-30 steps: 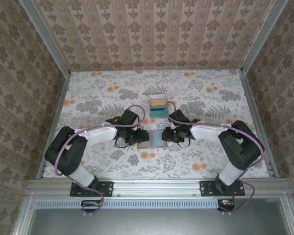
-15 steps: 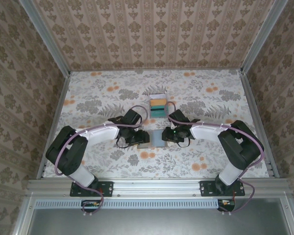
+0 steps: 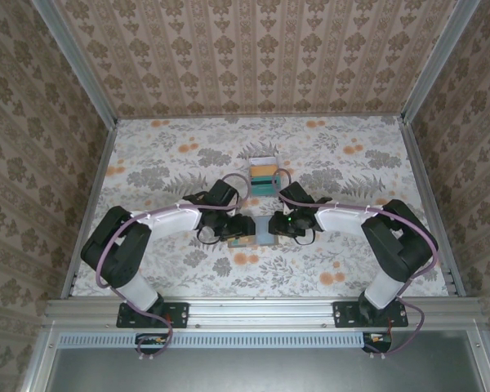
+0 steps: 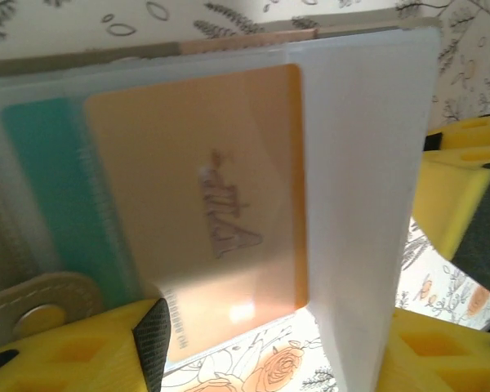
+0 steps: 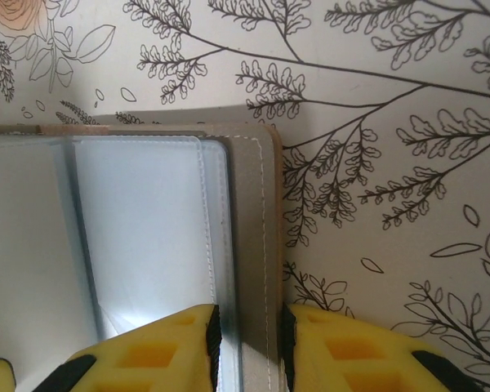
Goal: Take the credit cards out of the card holder
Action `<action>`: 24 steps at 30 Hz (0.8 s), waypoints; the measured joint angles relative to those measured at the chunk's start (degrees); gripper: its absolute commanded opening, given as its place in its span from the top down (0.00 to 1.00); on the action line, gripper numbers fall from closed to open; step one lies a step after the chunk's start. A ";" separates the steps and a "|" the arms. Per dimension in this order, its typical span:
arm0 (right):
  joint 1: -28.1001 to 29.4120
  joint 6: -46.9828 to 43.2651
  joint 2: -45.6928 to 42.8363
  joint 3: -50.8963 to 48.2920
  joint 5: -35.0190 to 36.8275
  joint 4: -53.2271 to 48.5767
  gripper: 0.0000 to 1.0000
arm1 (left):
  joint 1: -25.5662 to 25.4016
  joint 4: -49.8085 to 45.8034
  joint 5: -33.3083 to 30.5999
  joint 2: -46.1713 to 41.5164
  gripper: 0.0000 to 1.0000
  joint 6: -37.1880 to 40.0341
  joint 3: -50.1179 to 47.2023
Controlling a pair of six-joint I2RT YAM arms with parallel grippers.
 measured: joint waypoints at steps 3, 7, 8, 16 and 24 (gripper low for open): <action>0.09 0.02 0.02 0.07 0.00 0.02 0.69 | 0.00 0.55 0.57 -0.02 0.36 0.35 0.26; 0.17 0.09 0.02 0.07 0.04 0.07 0.67 | -0.15 0.13 0.66 -0.02 0.33 1.11 1.77; 0.17 0.15 0.00 0.07 0.09 0.09 0.67 | -0.28 -0.13 0.66 -0.02 0.33 1.31 2.36; 0.31 0.15 -1.60 -0.79 1.42 -0.09 0.68 | -1.73 -0.79 1.90 2.16 0.40 2.99 8.68; -2.27 0.15 -7.06 -2.78 2.40 -1.53 0.68 | -2.95 -1.20 3.41 6.29 0.44 4.09 11.93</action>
